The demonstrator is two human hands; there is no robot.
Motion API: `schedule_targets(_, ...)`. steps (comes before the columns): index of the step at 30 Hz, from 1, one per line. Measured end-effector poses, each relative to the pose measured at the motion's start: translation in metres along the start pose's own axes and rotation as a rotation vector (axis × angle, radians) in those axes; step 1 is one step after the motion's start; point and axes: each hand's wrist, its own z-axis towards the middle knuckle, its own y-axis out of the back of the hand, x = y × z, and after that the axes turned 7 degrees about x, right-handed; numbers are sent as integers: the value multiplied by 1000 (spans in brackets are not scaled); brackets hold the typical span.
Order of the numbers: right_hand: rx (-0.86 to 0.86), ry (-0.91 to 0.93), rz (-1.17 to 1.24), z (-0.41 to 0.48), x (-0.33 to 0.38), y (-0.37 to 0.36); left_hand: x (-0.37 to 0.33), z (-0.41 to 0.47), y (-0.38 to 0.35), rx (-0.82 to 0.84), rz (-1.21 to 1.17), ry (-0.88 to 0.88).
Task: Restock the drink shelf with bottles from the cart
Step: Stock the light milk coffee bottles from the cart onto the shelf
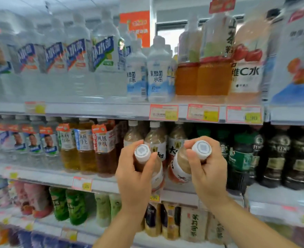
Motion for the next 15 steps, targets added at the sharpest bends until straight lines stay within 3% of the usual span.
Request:
schedule_targets(10,26,-26,-127,11,-42,-29,15,16,-2,37,8,8)
schedule_targets(15,90,-240,-152,33,-46,-40,14,21,-1,44,-19,56)
